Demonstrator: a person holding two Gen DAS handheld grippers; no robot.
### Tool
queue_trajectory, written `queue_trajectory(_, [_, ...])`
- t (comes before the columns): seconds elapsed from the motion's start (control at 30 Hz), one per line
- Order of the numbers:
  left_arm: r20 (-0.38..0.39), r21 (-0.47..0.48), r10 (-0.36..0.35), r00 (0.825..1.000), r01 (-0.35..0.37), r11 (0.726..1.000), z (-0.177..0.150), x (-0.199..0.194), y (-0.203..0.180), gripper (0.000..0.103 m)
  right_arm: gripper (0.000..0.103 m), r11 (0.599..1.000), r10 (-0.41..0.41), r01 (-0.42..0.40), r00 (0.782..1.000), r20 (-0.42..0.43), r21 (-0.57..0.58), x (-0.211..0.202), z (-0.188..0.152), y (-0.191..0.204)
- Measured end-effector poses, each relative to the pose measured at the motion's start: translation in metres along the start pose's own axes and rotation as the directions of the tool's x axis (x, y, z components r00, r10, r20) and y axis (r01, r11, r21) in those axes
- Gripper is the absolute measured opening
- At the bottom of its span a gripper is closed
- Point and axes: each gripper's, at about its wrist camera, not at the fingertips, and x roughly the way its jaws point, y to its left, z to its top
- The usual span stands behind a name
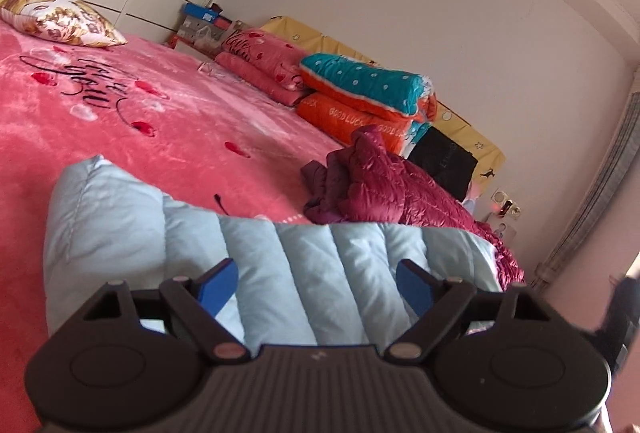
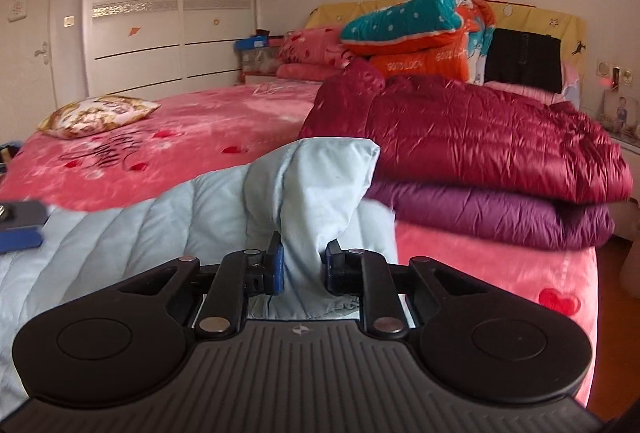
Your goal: Fold large clothes
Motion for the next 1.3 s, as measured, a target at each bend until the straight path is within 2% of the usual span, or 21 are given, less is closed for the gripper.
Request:
queue_trajectory(0.07, [0.0,0.004,0.011,1.0,-0.011,1.0,-0.001,0.003,0.0,0.087,0.022,1.0,-0.016,0.016,1.0,-0.011,0.002,0.015,0.008,-0.005])
queue_trajectory(0.17, [-0.019,0.04,0.074,0.997,-0.073,0.997,-0.003,0.01,-0.001,0.087,0.022,0.999,-0.02,0.021,0.998,-0.066,0.026,0.04,0.014,-0.013])
queue_trajectory(0.3, [-0.057,0.068,0.204,0.977,-0.2,0.977,-0.003,0.02,0.007,0.087,0.022,0.997,-0.013,0.027,0.984,-0.177,0.076,0.076,0.007,-0.026])
queue_trajectory(0.37, [-0.068,0.069,0.241,0.968,-0.236,0.969,-0.003,0.024,0.012,0.087,0.024,0.994,0.015,0.01,0.974,-0.224,0.108,0.088,0.0,-0.031])
queue_trajectory(0.47, [-0.066,0.092,0.296,0.953,-0.289,0.953,-0.002,0.027,0.014,0.087,0.039,0.991,0.032,0.002,0.967,-0.251,0.133,0.093,-0.009,-0.034])
queue_trajectory(0.5, [-0.064,0.107,0.32,0.945,-0.313,0.944,-0.002,0.028,0.015,0.087,0.058,0.992,0.031,0.001,0.967,-0.253,0.127,0.09,-0.013,-0.029])
queue_trajectory(0.57, [-0.056,0.124,0.357,0.932,-0.349,0.929,-0.001,0.028,0.017,0.087,0.08,0.993,0.017,0.012,0.968,-0.25,0.114,0.087,-0.015,-0.028])
queue_trajectory(0.6, [-0.049,0.123,0.367,0.929,-0.359,0.925,0.0,0.026,0.018,0.087,0.089,0.994,0.016,0.012,0.969,-0.245,0.112,0.085,-0.016,-0.028])
queue_trajectory(0.67, [-0.029,0.109,0.361,0.932,-0.356,0.928,0.002,0.023,0.018,0.087,0.098,0.993,0.013,0.015,0.972,-0.235,0.117,0.075,-0.017,-0.032])
queue_trajectory(0.77, [0.041,0.098,0.311,0.949,-0.314,0.944,0.007,0.011,0.013,0.087,0.098,0.993,0.014,0.011,0.979,-0.205,0.119,0.074,-0.008,-0.044])
queue_trajectory(0.87, [0.111,0.119,0.243,0.964,-0.256,0.959,0.008,0.004,0.003,0.089,0.1,0.994,0.019,-0.005,0.99,-0.137,0.107,0.058,0.002,-0.042])
queue_trajectory(0.93, [0.103,0.135,0.212,0.972,-0.225,0.965,0.006,0.008,-0.002,0.089,0.101,0.995,0.046,-0.037,0.994,-0.1,0.089,0.053,0.009,-0.033])
queue_trajectory(1.0, [0.066,0.165,0.219,0.973,-0.227,0.96,0.002,0.017,-0.007,0.089,0.102,0.996,0.077,-0.073,0.993,-0.084,0.049,0.056,0.014,-0.018])
queue_trajectory(1.13, [0.004,0.221,0.311,0.951,-0.304,0.927,-0.005,0.035,-0.007,0.089,0.103,0.994,0.103,-0.106,0.99,-0.097,-0.021,0.08,0.012,0.008])
queue_trajectory(1.3, [-0.047,0.239,0.397,0.917,-0.376,0.895,-0.01,0.047,0.005,0.089,0.103,0.995,0.101,-0.103,0.981,-0.165,-0.004,0.112,-0.001,0.017])
